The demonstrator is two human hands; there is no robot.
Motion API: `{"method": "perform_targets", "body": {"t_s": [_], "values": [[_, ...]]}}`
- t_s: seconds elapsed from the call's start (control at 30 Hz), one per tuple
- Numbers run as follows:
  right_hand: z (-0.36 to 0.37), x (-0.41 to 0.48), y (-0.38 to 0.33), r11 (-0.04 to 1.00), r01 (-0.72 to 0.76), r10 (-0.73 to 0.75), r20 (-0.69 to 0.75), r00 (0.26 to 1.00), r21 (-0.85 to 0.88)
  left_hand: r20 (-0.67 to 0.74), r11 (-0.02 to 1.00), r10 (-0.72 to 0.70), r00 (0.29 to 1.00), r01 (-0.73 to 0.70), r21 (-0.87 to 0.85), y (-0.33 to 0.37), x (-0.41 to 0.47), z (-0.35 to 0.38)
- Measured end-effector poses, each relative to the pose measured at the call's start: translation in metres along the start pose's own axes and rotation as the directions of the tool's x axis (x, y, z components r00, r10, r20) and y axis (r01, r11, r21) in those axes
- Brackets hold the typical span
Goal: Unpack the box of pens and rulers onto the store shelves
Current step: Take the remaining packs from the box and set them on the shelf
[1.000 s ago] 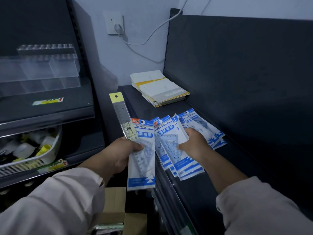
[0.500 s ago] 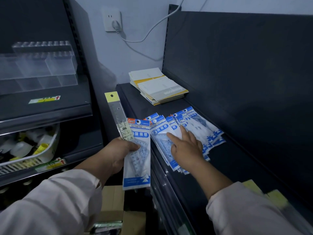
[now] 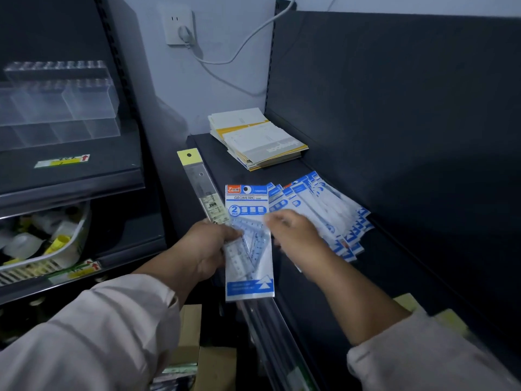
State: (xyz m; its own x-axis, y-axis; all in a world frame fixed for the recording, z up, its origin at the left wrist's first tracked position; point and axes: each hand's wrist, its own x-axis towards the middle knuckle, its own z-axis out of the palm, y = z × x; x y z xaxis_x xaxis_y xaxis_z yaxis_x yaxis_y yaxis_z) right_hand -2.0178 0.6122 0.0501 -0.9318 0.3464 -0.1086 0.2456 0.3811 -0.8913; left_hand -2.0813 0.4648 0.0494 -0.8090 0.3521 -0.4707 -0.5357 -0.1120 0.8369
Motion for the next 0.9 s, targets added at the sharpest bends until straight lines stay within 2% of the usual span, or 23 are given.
{"method": "perform_targets", "body": {"t_s": [0.07, 0.17, 0.3, 0.4, 0.5, 0.53, 0.63, 0.7, 0.77, 0.83, 0.87, 0.9], "values": [[0.008, -0.007, 0.002, 0.985, -0.100, 0.084, 0.115, 0.990, 0.141, 0.020, 1.000, 0.006, 1.000, -0.006, 0.000, -0.001, -0.001, 0.004], [0.004, -0.006, 0.008, 0.976, -0.129, 0.120, 0.060, 0.991, 0.175, 0.047, 0.999, 0.002, 0.999, -0.003, 0.036, -0.002, -0.005, 0.006], [-0.017, 0.002, 0.010, 0.992, -0.114, 0.116, -0.035, 0.993, 0.051, -0.006, 0.993, 0.009, 1.000, -0.009, 0.114, 0.002, -0.010, 0.002], [-0.028, 0.005, 0.009, 0.993, -0.119, 0.116, -0.108, 0.987, -0.024, 0.024, 0.988, 0.022, 0.999, -0.025, 0.152, 0.002, -0.013, -0.003], [-0.031, 0.000, 0.006, 0.973, -0.099, 0.050, -0.228, 0.972, -0.209, 0.043, 0.978, 0.029, 0.999, -0.038, 0.207, 0.001, -0.018, -0.003], [-0.030, -0.005, 0.004, 0.976, -0.076, 0.028, -0.229, 0.973, -0.205, 0.046, 0.976, 0.030, 0.998, -0.039, 0.216, 0.001, -0.020, -0.002], [-0.022, -0.023, -0.005, 1.000, -0.018, 0.017, -0.088, 0.996, -0.004, 0.075, 0.983, 0.022, 0.997, -0.035, 0.180, -0.001, -0.026, 0.007], [-0.021, -0.036, -0.014, 0.985, -0.056, 0.055, 0.007, 0.998, 0.162, 0.104, 0.984, 0.026, 0.994, -0.043, 0.173, -0.004, -0.030, 0.015], [-0.028, -0.044, -0.019, 0.952, -0.114, 0.118, 0.005, 0.993, 0.283, 0.138, 0.959, 0.073, 0.988, -0.108, 0.263, -0.008, -0.033, 0.024], [-0.041, -0.049, -0.019, 0.879, -0.181, 0.216, -0.030, 0.976, 0.440, 0.154, 0.862, 0.204, 0.967, -0.252, 0.440, -0.012, -0.035, 0.030], [-0.050, -0.053, -0.019, 0.822, -0.208, 0.265, -0.032, 0.964, 0.530, 0.171, 0.742, 0.308, 0.936, -0.349, 0.573, -0.014, -0.033, 0.031], [-0.060, -0.058, -0.019, 0.757, -0.229, 0.307, -0.024, 0.951, 0.611, 0.218, 0.535, 0.439, 0.871, -0.449, 0.716, -0.014, -0.032, 0.032]]}}
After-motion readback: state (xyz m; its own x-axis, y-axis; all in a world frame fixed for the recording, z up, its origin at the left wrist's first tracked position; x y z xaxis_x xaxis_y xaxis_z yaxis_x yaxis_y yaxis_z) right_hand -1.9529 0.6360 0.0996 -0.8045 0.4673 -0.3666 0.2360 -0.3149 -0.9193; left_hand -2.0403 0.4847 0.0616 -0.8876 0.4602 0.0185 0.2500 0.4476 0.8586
